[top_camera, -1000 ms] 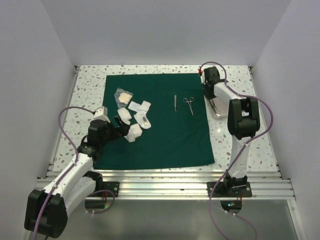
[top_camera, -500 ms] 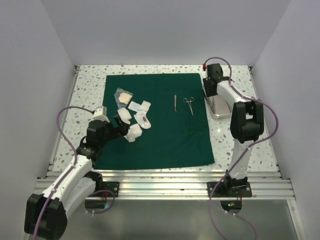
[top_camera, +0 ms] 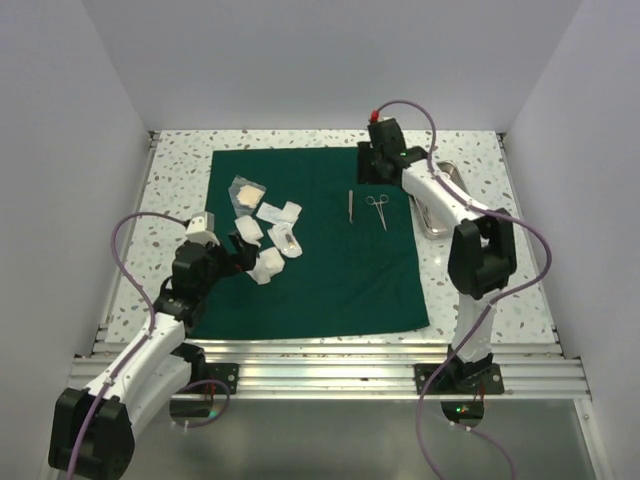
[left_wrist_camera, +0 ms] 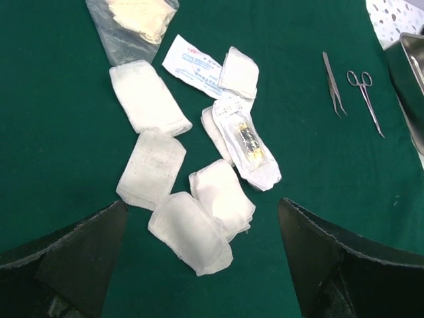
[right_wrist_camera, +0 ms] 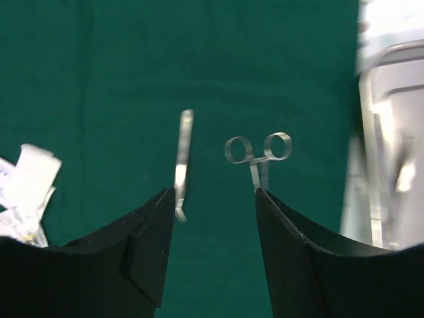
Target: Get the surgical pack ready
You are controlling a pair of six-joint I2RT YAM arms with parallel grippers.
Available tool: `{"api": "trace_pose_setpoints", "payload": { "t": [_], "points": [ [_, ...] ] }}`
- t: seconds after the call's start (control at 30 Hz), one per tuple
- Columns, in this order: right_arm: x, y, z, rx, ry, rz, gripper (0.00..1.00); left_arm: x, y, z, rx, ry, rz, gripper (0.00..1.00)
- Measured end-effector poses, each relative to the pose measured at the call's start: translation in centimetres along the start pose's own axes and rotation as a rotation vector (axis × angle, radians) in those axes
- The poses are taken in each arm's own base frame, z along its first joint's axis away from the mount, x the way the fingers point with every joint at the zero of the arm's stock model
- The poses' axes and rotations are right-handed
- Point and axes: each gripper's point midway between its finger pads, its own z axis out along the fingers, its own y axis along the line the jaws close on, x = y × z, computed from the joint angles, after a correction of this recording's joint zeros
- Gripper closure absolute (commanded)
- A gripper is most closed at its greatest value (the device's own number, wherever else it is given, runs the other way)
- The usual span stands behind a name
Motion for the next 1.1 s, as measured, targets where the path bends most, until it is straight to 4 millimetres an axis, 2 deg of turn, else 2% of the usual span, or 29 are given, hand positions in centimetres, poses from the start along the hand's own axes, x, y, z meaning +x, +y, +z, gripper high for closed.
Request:
{"api": "trace_pose_setpoints", "payload": {
  "t": [0.1,0.17,0.3,0.37,0.47,0.63,0.87,1.0,1.1],
  "points": [
    [2.7,2.8,2.0,-0.019,0.064,0.005,0.44,0.4,0.2,-0.1,0.016,-0.019,0.02,0.0],
    [4.8,3.9,3.5,-0.017,0.114,0.007,0.45,0.7,0.3,-0.2,0.023,-0.027,0.029,0.0],
    [8.7,4.7,5.9,0.018,0.205,0.008,0.47,0.7,0.4,-0.4,0.032,-0.047,0.042,0.0],
    [9.7,4.9,6.7,0.035,0.229,0.009,0.48,0.7,0.4,-0.4,0.035,-0.052,0.044,0.0],
    [10.2,5.1,7.5,0.055,0.234,0.012,0.51,0.7,0.4,-0.4,0.036,-0.055,0.044,0.0],
    [9.9,5.3,7.7,0.073,0.219,0.021,0.64,0.6,0.3,-0.4,0.041,-0.065,0.044,0.0],
    [9.8,5.1,8.2,0.098,0.214,0.025,0.66,0.5,0.3,-0.4,0.043,-0.069,0.045,0.0],
    [11.1,4.6,8.6,0.119,0.247,0.015,0.75,0.4,0.3,-0.4,0.044,-0.072,0.045,0.0],
    [11.1,4.6,8.7,0.122,0.245,0.018,0.86,0.4,0.3,-0.4,0.044,-0.072,0.045,0.0]
  ]
}}
